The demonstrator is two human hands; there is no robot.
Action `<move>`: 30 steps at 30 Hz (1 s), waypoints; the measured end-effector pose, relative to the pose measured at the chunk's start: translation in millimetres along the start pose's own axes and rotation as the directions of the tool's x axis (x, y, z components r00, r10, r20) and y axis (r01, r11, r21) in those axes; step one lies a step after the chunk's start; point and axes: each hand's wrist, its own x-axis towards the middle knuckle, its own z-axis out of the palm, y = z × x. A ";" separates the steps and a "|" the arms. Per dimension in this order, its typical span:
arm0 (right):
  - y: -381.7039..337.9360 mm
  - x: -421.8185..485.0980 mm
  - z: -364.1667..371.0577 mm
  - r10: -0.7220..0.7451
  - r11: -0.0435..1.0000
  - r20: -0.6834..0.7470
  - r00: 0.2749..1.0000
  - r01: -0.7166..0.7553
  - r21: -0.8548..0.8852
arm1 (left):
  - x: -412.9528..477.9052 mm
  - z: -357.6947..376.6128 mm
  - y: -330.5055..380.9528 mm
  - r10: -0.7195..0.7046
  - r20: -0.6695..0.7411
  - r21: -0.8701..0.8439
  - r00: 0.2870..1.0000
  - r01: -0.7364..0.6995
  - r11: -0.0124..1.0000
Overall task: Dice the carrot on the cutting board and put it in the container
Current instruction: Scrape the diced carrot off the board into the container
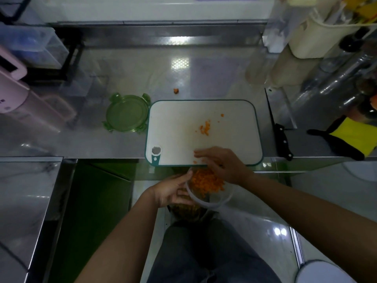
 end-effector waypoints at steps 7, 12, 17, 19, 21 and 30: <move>40.8 52.0 -11.5 0.204 0.956 0.043 0.978 -0.189 -0.225 | -1.1 -5.6 4.8 -0.022 0.021 -0.003 1.000 0.022 1.000; 43.2 43.2 1.4 0.261 0.880 0.195 0.946 -0.150 -0.451 | -1.9 -4.5 5.7 -0.026 0.007 0.004 1.000 0.026 1.000; 28.0 5.0 7.2 0.099 0.929 0.320 0.942 0.028 -0.370 | -1.6 -2.4 3.8 -0.018 -0.008 0.016 1.000 0.018 1.000; 23.0 -10.7 7.3 0.066 0.937 0.362 0.930 0.066 -0.343 | -1.6 -0.8 3.1 -0.014 -0.009 0.027 1.000 0.014 1.000; 15.6 -23.8 6.4 0.039 0.953 0.390 0.920 0.083 -0.292 | -1.5 1.1 2.7 -0.010 -0.007 0.033 1.000 0.010 0.999; -4.4 -26.0 -1.7 0.084 0.995 0.104 0.991 -0.078 -0.061 | -1.0 8.5 -1.8 0.002 -0.025 0.009 1.000 -0.002 1.000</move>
